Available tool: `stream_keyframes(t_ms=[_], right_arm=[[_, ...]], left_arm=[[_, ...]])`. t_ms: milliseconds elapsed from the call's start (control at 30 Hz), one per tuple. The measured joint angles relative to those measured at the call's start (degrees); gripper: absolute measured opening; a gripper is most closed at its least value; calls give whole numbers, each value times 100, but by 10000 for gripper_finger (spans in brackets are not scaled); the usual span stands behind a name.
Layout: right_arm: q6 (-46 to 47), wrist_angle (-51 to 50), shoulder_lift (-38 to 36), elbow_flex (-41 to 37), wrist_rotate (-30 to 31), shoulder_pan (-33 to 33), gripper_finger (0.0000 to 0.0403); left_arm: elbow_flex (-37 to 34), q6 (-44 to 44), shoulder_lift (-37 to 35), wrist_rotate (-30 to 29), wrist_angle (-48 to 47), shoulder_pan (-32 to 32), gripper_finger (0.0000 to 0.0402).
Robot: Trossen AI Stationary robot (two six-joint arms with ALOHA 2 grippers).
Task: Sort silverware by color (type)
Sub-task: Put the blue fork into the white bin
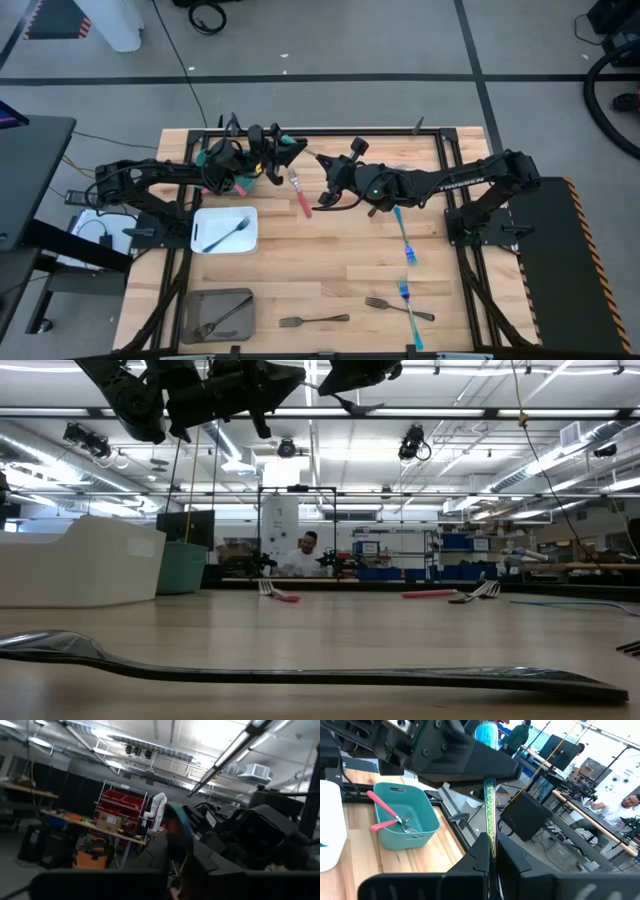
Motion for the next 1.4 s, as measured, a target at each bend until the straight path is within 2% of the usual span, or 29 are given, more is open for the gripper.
stream_keyframes(t_ms=[133,500,667,767,933,1033,1200,1400], right_arm=[[0,4,4,-10,-21,2,20],[127,-78,1,2,-237,5,51],[92,-94,-9,6,-78,62,74],[-242,-109,-9,6,523,163,82],[-950,-125,-9,6,2083,357,83],[-1183,-177,-9,6,2668,384,82],[-1099,-837,-9,6,3119,335,83],[-188,-1929,-11,6,3405,184,83]], left_arm=[[4,146,-4,50,14,-13,10],[-7,324,-4,228,-130,-4,13],[-13,483,-63,302,-257,48,13],[-13,423,-128,651,-444,171,13],[-13,100,-398,1775,-902,425,13],[-13,160,-680,2296,-1430,516,13],[-13,723,-1339,2425,-2803,530,13],[-13,1166,-2301,2443,-4501,511,13]])
